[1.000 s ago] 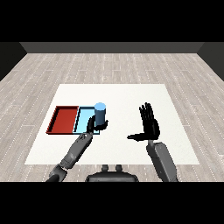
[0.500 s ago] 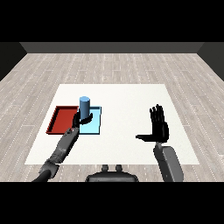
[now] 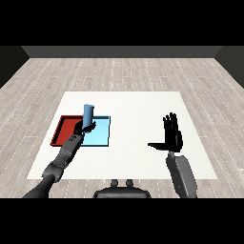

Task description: Pick the blue can and put it in the blue box

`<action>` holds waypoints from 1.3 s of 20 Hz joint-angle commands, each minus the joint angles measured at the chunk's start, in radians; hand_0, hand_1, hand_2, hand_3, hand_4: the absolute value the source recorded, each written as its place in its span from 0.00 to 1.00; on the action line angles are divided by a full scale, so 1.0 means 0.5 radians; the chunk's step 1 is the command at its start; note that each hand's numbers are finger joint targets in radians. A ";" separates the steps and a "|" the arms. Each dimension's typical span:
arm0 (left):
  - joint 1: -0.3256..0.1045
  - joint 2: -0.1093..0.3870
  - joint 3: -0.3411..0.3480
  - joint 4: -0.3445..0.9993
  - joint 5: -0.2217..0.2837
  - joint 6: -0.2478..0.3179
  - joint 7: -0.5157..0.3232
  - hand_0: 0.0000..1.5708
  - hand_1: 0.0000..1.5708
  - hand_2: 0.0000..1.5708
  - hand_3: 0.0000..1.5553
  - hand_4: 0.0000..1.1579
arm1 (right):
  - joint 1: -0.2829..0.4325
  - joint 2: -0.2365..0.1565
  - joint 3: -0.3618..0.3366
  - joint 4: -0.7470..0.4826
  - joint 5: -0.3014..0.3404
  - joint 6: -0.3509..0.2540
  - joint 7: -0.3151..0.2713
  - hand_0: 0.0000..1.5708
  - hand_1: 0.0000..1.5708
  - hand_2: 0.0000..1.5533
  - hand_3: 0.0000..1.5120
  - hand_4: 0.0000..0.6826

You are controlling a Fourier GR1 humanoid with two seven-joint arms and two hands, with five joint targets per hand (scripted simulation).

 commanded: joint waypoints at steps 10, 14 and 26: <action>-0.086 -0.135 -0.091 0.561 -0.204 -0.029 0.215 0.96 0.96 0.89 0.35 0.74 | -0.055 0.035 -0.101 0.344 -0.053 0.178 -0.161 0.00 0.00 0.00 0.00 0.00; -0.063 -0.155 0.055 0.533 -0.062 -0.181 0.264 1.00 1.00 0.95 0.00 0.55 | 0.010 0.047 -0.092 0.289 -0.032 0.185 -0.208 0.00 0.00 0.00 0.00 0.00; -0.032 -0.111 0.095 0.352 -0.099 0.464 -0.052 0.00 0.00 0.00 0.00 0.00 | -0.052 0.051 -0.128 0.207 -0.094 0.163 -0.054 0.00 0.00 0.00 0.00 0.00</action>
